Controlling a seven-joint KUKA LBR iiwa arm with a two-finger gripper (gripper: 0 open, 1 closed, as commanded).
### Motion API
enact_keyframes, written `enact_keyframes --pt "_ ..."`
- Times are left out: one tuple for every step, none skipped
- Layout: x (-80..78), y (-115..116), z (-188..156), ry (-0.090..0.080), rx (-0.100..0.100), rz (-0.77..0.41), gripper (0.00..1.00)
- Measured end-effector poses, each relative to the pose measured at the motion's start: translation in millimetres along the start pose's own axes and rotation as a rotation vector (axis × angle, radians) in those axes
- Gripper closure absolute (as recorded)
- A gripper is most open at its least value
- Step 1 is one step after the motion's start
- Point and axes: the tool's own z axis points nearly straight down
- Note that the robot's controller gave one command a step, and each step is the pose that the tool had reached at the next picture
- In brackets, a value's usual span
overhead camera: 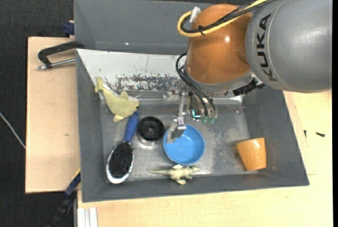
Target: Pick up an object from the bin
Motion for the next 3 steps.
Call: enact_keyframes --pt "2.3 -63.9 124.5 -0.016 0.0 -0.198 0.0" --pt "2.5 -63.8 132.6 -0.017 0.001 -0.062 0.0" --pt "1.1 -63.2 131.4 -0.013 -0.001 -0.061 0.0"
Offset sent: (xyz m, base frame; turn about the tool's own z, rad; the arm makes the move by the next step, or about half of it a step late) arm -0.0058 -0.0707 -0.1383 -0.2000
